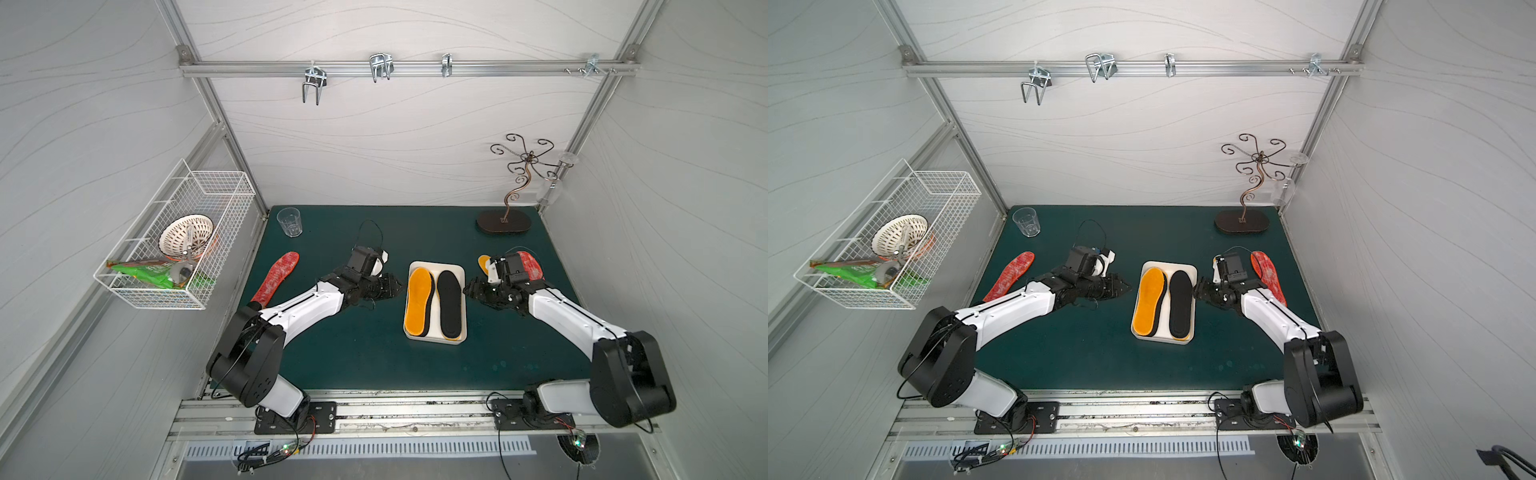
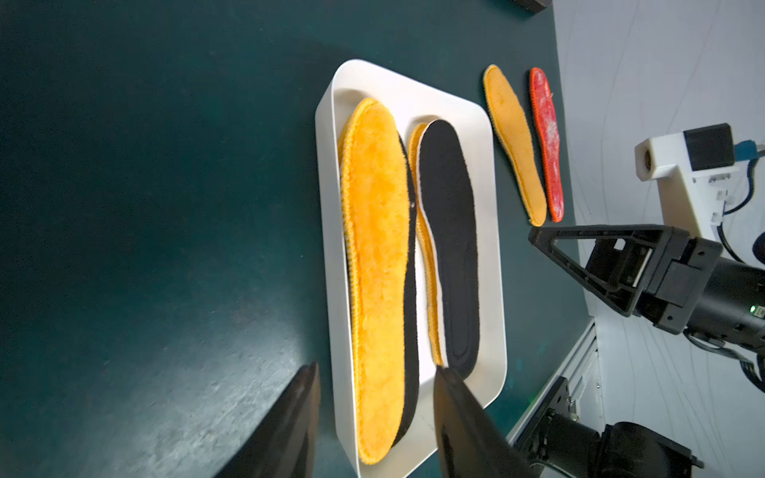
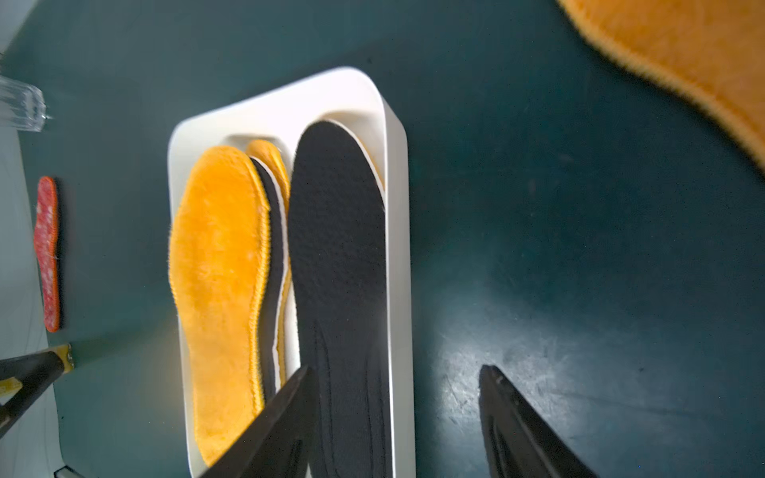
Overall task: Put the insoles into the storage box
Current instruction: Place the insole in the storage box, then move the storage box to the center of the board.
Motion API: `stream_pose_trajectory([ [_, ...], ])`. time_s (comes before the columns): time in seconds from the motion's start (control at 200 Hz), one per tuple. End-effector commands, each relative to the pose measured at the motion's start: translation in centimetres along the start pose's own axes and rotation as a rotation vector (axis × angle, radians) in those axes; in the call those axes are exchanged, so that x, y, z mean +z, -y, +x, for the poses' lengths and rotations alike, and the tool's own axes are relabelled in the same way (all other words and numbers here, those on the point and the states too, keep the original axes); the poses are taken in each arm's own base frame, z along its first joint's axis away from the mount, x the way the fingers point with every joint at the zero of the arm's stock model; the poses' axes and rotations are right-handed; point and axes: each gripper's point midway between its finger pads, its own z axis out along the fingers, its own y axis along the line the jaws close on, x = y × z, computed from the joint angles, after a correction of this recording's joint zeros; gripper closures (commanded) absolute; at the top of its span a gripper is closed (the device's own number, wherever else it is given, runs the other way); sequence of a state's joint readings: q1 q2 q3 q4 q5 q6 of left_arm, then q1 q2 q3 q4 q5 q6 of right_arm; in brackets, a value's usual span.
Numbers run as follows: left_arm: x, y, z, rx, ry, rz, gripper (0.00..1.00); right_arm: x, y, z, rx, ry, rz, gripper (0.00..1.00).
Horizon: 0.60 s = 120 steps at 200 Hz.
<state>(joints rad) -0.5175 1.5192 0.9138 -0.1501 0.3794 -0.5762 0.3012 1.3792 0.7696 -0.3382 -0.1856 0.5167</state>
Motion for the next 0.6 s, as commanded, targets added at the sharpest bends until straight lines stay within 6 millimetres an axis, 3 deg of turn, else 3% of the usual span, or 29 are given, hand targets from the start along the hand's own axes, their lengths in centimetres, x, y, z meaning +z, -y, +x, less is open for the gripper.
stream_pose_trajectory([
  [0.0, -0.6, -0.3, -0.5, 0.027, 0.027, -0.007, 0.50, 0.9, -1.1, 2.0, -0.022, -0.105, -0.052, 0.34],
  [0.395, -2.2, -1.6, -0.2, 0.054, 0.064, -0.072, 0.51, 3.9, -5.2, 4.0, -0.103, -0.186, -0.115, 0.40],
  [0.595, -2.2, -0.6, -0.1, 0.088, 0.073, -0.070, 0.54, 4.6, -6.9, 4.2, -0.157, -0.194, -0.154, 0.40],
])
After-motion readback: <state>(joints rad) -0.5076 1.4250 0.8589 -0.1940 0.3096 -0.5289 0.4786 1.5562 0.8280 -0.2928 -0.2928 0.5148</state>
